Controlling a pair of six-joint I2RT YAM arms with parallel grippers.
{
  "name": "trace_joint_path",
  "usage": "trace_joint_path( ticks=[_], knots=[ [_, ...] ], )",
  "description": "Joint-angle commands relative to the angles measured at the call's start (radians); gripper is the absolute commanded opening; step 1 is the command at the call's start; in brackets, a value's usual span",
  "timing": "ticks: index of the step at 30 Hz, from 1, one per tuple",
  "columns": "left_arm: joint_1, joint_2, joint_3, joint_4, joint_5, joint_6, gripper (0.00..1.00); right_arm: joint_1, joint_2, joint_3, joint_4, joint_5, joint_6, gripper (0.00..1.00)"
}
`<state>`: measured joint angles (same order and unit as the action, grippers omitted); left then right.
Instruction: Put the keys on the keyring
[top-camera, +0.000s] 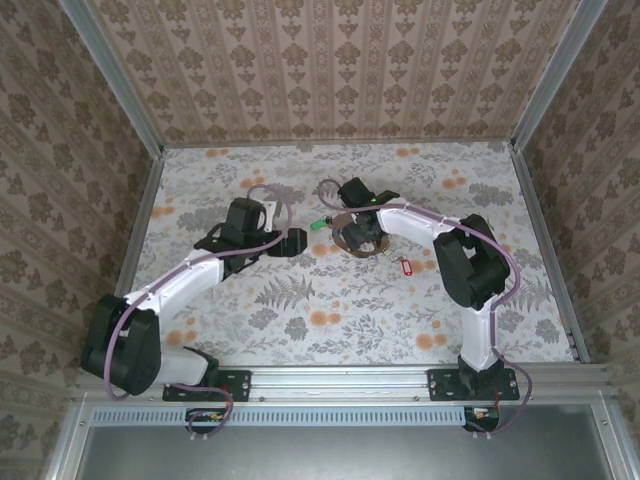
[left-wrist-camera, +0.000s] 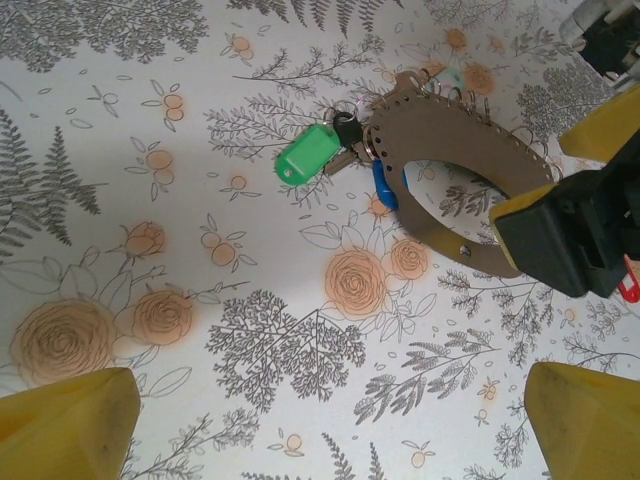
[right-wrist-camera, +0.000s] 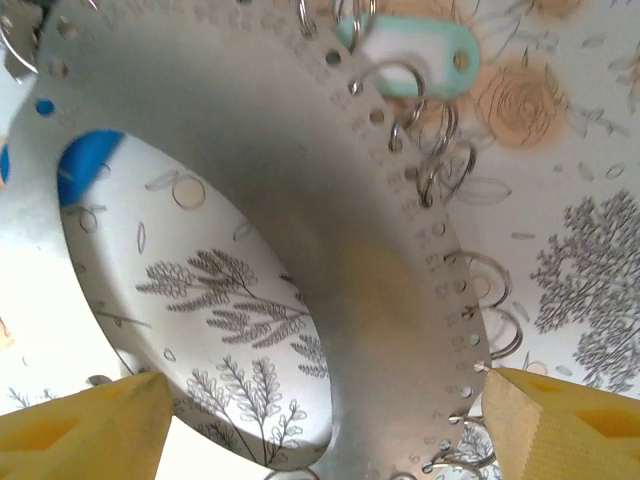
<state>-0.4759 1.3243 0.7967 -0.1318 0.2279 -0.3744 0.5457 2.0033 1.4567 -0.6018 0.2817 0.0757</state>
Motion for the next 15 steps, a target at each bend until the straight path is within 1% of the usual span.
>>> trace_joint_path(
  ticks=[1, 4, 6, 8, 15],
  knots=[
    [0.015, -0.031, -0.023, 0.03, 0.041, -0.019, 1.0, -0.024, 0.046, 0.021, -0.045, 0.114, -0.015, 0.83],
    [0.014, -0.035, -0.025, 0.032, 0.059, -0.011, 1.0, -0.048, 0.059, 0.028, -0.045, 0.056, -0.002, 0.85],
    [0.043, -0.04, -0.025, 0.039, 0.07, -0.006, 1.0, -0.047, 0.087, 0.058, -0.087, 0.027, -0.003, 0.85],
    [0.046, -0.042, -0.025, 0.044, 0.073, 0.0, 1.0, -0.026, 0.096, 0.064, -0.104, 0.034, -0.006, 0.85],
    [0.052, -0.051, -0.037, 0.064, 0.084, -0.003, 1.0, 0.012, 0.033, -0.028, -0.096, 0.04, 0.014, 0.86]
  ],
)
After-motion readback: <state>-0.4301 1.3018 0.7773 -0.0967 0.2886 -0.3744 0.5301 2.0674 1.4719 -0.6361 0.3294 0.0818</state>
